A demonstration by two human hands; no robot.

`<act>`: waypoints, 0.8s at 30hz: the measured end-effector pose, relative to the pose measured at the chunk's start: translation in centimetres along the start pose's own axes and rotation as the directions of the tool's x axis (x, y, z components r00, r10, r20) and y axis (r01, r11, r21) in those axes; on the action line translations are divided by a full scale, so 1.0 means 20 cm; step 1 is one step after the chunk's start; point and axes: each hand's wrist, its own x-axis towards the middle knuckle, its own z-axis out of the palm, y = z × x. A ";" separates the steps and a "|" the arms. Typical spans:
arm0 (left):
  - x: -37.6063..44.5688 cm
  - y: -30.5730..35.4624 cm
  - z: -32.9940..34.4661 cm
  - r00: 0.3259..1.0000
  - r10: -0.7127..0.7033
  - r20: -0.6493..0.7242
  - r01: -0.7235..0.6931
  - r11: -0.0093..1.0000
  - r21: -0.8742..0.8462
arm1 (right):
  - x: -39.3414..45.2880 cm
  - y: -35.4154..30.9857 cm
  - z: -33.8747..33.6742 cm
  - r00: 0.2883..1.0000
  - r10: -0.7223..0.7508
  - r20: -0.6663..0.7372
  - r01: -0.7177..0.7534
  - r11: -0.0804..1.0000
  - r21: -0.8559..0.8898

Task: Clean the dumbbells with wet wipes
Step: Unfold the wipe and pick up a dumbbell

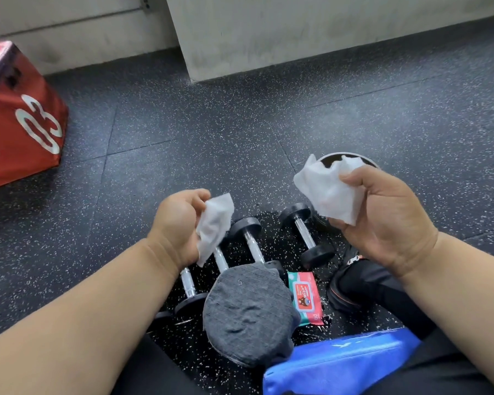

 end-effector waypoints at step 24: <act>-0.13 -0.05 0.08 0.824 -0.097 0.558 0.131 0.991 -0.022 | -0.03 0.14 0.00 0.906 0.286 0.311 -0.241 0.954 -0.176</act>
